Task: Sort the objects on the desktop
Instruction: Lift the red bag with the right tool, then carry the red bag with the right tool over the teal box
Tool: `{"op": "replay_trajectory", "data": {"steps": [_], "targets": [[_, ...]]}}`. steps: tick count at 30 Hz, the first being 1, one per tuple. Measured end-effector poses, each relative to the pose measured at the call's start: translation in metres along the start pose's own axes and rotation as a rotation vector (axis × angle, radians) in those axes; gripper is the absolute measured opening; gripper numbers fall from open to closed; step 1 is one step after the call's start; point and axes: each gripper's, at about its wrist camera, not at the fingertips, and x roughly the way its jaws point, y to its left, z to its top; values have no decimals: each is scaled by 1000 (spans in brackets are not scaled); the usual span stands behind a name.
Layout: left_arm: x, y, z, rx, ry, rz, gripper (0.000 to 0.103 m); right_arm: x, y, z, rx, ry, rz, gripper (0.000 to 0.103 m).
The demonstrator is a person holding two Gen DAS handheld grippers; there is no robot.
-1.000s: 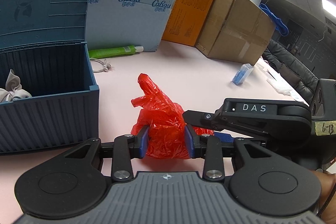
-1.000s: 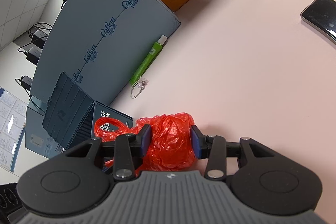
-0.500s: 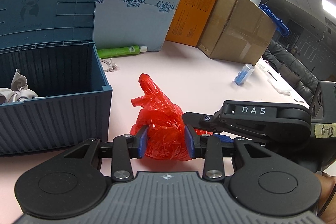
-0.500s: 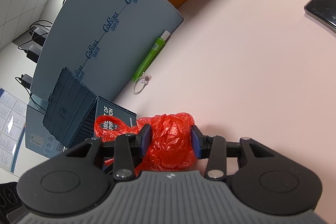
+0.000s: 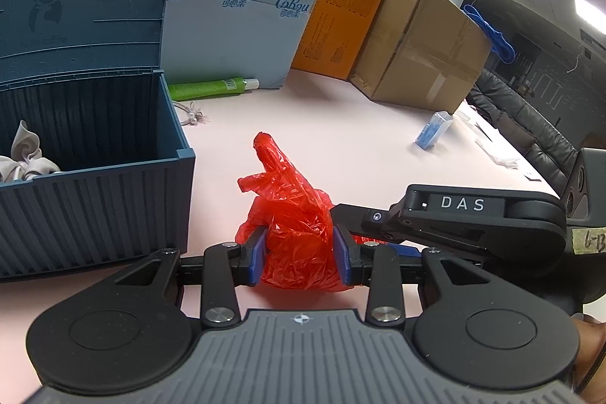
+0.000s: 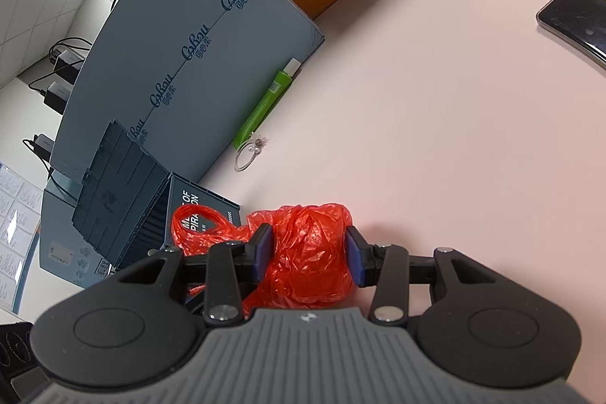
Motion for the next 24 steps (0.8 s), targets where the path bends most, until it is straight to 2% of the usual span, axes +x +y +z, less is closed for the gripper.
{"op": "replay_trajectory", "data": {"steps": [24], "targets": [[4,-6,19,11,-38,-33,31,-5,4,14,-9,-57,6,45]]}}
